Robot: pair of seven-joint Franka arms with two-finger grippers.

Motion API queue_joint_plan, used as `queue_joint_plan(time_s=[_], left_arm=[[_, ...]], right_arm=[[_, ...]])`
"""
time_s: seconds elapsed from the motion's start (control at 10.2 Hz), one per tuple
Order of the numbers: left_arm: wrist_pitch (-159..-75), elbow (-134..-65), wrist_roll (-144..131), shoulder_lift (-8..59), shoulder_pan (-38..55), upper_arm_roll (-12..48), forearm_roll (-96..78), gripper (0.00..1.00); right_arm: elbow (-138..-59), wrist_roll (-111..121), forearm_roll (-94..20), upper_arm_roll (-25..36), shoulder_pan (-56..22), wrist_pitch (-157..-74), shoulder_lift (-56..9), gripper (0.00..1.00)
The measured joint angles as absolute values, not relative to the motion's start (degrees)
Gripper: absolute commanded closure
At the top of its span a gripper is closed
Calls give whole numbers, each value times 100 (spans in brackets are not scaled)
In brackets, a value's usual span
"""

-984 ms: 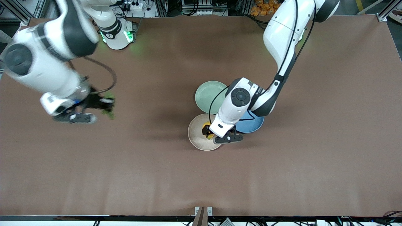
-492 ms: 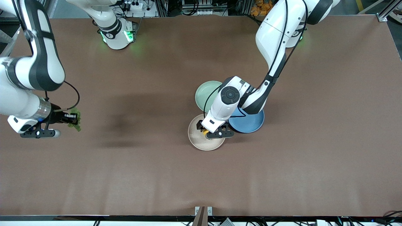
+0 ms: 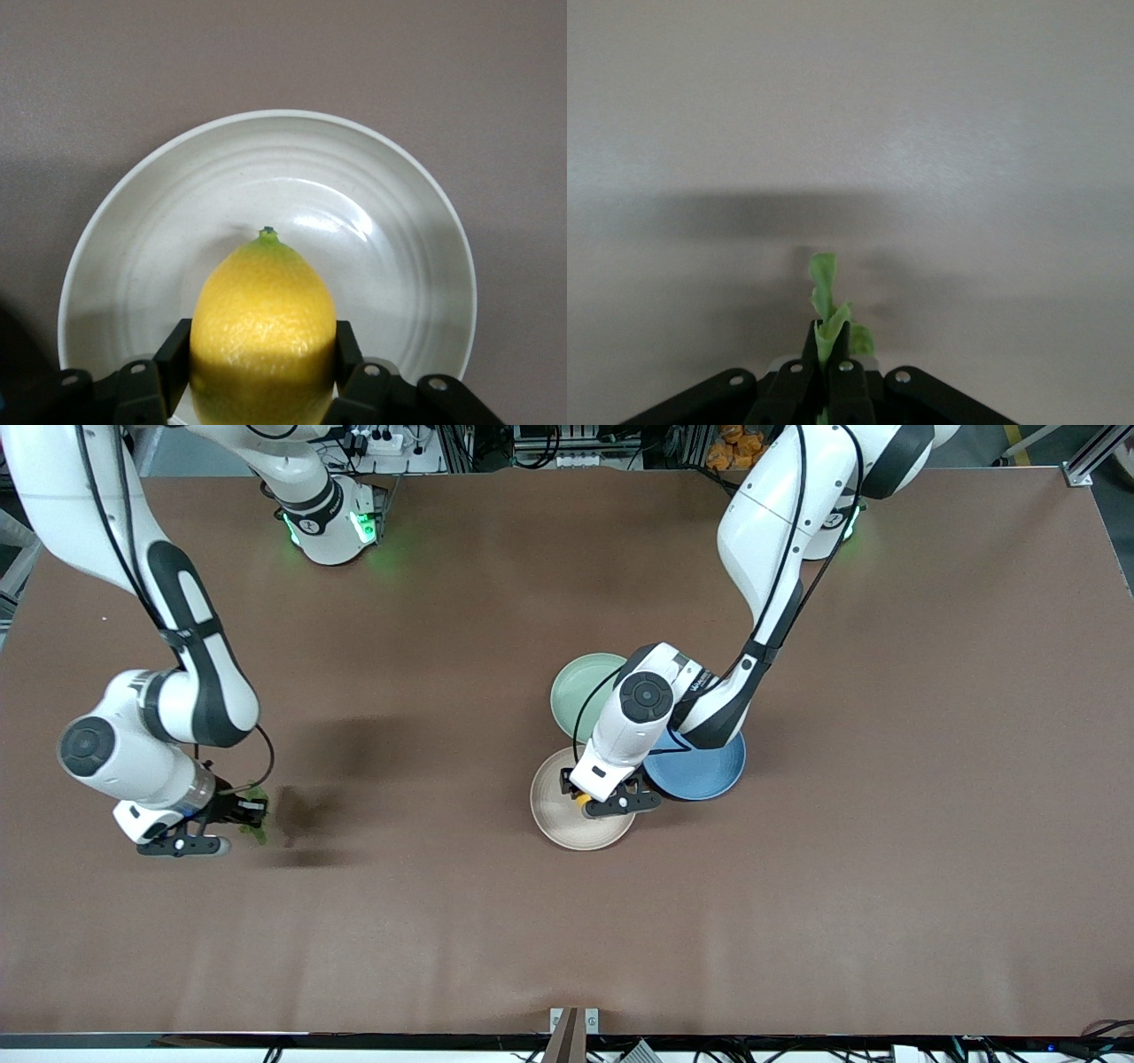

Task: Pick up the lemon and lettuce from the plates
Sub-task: 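Open the right gripper to drop the lettuce while lifting the lemon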

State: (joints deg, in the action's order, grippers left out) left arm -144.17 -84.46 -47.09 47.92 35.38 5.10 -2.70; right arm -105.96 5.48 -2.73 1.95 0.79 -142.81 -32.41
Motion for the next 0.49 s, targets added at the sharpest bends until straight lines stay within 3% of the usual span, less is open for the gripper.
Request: queue_joint_plan(time_s=[0.1,0.2,0.3,0.49], left_arm=[[-14433,-8428,-4724,4790,3539,510,-270,100],[-14452,-8390,-4735,4774,3537,505,-270,100],[-14452,-8357,-4745,4731,3521,494,-270,100],[-14247,-8319,-4747,4510,3446,424,-269,100]], right_arm=[[-10587,548,-273,225,42,-14460,-3363,79],[-10582,548,-273,258,-7,-14624,-3449,24],[-10579,547,-273,302,-65,-14777,-3533,0],[-10554,544,-273,429,-246,-14908,-3632,0]])
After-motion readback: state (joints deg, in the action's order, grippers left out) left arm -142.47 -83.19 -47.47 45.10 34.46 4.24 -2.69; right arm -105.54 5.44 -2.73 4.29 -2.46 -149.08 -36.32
